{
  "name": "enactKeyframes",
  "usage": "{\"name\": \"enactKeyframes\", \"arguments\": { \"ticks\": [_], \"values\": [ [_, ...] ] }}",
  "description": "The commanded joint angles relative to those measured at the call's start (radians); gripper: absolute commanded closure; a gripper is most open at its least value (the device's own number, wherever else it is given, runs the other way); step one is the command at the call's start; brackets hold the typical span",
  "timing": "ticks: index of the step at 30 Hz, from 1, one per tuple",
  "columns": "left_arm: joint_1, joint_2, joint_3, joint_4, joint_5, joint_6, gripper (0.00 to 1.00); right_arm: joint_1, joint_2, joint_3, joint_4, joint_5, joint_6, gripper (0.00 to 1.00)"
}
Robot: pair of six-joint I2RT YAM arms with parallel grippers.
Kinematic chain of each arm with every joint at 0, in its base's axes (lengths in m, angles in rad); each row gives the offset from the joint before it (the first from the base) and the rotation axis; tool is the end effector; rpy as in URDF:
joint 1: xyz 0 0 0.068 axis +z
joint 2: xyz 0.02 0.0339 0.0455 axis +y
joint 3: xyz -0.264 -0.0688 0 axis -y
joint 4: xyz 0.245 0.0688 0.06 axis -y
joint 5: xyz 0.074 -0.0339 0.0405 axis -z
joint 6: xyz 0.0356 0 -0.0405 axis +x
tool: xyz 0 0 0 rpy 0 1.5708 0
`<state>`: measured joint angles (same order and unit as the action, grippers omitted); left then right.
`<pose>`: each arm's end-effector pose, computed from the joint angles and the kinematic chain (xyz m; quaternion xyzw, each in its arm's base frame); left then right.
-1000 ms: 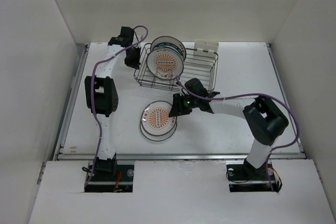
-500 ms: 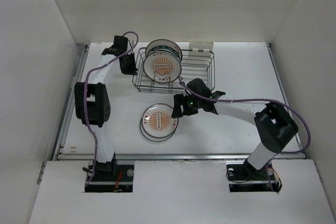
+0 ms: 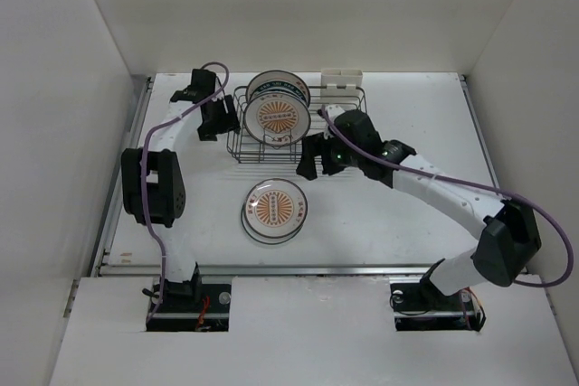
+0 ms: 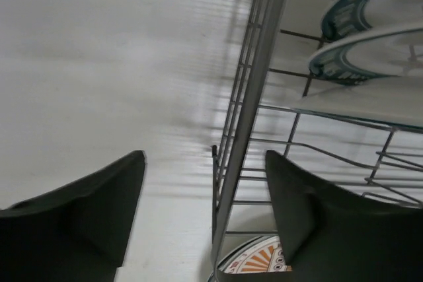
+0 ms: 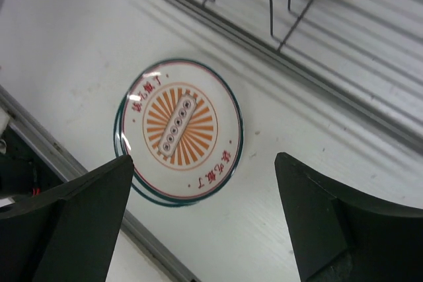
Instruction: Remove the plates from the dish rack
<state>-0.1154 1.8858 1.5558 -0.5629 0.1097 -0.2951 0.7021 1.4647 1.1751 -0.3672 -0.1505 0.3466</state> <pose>0.4184 -0.0524 0.2567 -0.0663 0.9395 -0.1183 0.3145 0.2489 0.2175 0.2969 -0.1909 0.8749 0.2787 0.3471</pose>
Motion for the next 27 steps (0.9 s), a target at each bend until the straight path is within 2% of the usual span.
{"name": "enactKeyframes", "arguments": {
  "ticks": [1, 2, 3, 4, 8, 11, 15, 17, 21, 23, 26, 27],
  "values": [
    [0.017, -0.062, 0.07, -0.049, -0.067, 0.002, 0.26, -0.025, -0.038, 0.106, -0.03, 0.042, -0.08, 0.06],
    [0.017, -0.076, 0.07, -0.049, -0.067, 0.032, 0.11, -0.035, -0.029, 0.118, -0.03, 0.042, -0.08, 0.05],
    [0.017, -0.111, 0.082, -0.028, -0.079, 0.049, 0.03, -0.044, -0.029, 0.127, -0.03, 0.042, -0.08, 0.02],
    [0.017, -0.131, 0.082, -0.013, -0.079, 0.065, 0.0, -0.061, -0.029, 0.127, -0.03, 0.042, -0.08, 0.0],
    [-0.012, -0.202, 0.108, 0.09, -0.007, 0.247, 0.0, -0.099, -0.052, 0.104, -0.03, 0.051, -0.08, 0.0],
    [-0.087, -0.151, 0.199, 0.034, 0.102, 0.48, 0.02, -0.108, -0.073, 0.069, -0.02, 0.051, -0.08, 0.0],
    [-0.154, 0.048, 0.485, -0.176, 0.218, 0.674, 0.16, -0.118, -0.096, 0.038, -0.019, 0.051, -0.07, 0.0],
    [-0.173, 0.1, 0.544, -0.241, 0.219, 0.718, 0.22, -0.127, -0.106, 0.029, -0.019, 0.063, -0.07, 0.0],
    [-0.216, 0.137, 0.549, -0.221, 0.168, 0.812, 0.39, -0.138, -0.115, 0.02, -0.029, 0.063, -0.07, 0.0],
    [-0.227, 0.137, 0.524, -0.197, 0.142, 0.812, 0.52, -0.138, -0.124, 0.02, -0.029, 0.063, -0.07, 0.0],
    [-0.227, 0.137, 0.515, -0.184, 0.122, 0.803, 0.59, -0.138, -0.124, 0.002, -0.029, 0.063, -0.07, 0.0],
    [-0.227, 0.137, 0.515, -0.175, 0.122, 0.792, 0.66, -0.138, -0.124, 0.001, -0.029, 0.063, -0.07, 0.0]
  ]
}}
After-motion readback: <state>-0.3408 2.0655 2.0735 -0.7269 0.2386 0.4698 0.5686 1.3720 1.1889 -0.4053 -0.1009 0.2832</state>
